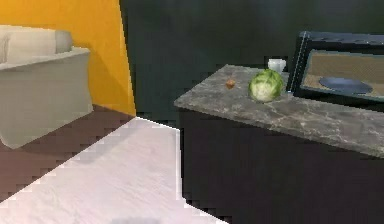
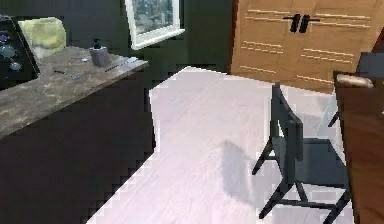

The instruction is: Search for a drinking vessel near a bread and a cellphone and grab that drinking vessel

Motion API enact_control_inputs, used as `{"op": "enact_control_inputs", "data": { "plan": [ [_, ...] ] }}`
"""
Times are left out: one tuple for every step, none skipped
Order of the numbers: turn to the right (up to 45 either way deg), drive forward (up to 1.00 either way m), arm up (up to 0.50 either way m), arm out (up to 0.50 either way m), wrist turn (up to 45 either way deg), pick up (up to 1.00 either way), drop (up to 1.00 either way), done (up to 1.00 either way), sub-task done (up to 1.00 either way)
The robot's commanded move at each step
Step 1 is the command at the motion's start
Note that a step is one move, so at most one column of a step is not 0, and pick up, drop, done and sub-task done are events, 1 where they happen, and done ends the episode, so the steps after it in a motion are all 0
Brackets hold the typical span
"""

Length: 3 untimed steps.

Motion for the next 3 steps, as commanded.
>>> {"op": "enact_control_inputs", "data": {
  "plan": [
    [0.0, 0.25, 0.0, 0.0, 0.0, 0.0, 0.0, 0.0, 0.0],
    [-45.0, 0.0, 0.0, 0.0, 0.0, 0.0, 0.0, 0.0, 0.0],
    [-45.0, 0.0, 0.0, 0.0, 0.0, 0.0, 0.0, 0.0, 0.0]
  ]
}}
